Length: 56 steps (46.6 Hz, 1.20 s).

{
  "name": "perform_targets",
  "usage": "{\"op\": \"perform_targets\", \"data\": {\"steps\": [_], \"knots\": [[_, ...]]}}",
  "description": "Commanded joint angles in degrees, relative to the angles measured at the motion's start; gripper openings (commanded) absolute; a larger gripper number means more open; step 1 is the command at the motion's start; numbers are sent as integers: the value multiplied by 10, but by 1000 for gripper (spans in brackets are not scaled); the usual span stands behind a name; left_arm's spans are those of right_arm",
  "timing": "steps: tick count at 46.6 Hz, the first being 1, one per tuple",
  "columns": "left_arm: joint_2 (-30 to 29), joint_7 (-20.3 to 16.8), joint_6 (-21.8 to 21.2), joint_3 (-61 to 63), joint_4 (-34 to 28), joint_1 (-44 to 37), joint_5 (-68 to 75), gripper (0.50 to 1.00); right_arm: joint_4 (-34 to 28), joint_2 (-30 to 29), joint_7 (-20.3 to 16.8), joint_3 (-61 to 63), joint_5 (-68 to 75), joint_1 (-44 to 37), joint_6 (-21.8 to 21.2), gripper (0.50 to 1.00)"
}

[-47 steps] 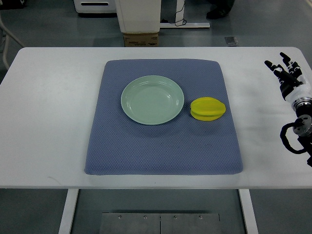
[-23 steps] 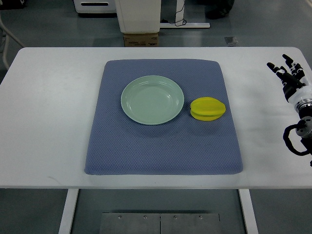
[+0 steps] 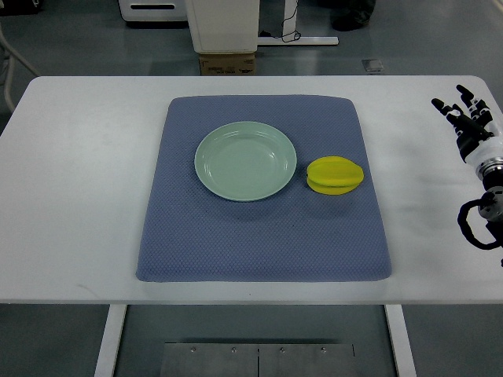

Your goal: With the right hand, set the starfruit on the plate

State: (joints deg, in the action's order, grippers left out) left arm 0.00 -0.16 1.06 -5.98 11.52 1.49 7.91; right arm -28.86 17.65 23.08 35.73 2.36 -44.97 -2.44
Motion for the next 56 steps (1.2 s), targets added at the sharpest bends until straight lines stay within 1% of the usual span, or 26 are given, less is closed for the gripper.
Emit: {"op": "perform_targets", "data": {"steps": [1,5,8,13,18,24,36,41,47,53,56], "knots": [[0,0,0,0,0,0,0,1000,-6,-2,0,0,-1,2,0,1000],[0,0,0,0,0,0,0,1000,-17,0,1,-9,-1,7,1,1000],[0,1,0,0,0,0,0,1000,-41,6,9,-17,-1,17,2,1000],[0,0,0,0,0,0,0,1000,-104,37,33,-21,-2,36,8,1000],[0,0,0,0,0,0,0,1000,-175,66,36,-21,-2,55,14,1000],[0,0,0,0,0,0,0,1000,-243,93,41,-31,-11,59,53,1000],[0,0,0,0,0,0,0,1000,-371,137,86,-108,-96,59,151,1000],[0,0,0,0,0,0,0,1000,-395,150,96,-135,-134,59,175,1000],[0,1,0,0,0,0,0,1000,-397,151,102,-173,-204,59,199,1000],[0,0,0,0,0,0,0,1000,-397,152,114,-221,-277,56,255,1000],[0,1,0,0,0,0,0,1000,-397,153,115,-243,-293,51,274,1000]]}}
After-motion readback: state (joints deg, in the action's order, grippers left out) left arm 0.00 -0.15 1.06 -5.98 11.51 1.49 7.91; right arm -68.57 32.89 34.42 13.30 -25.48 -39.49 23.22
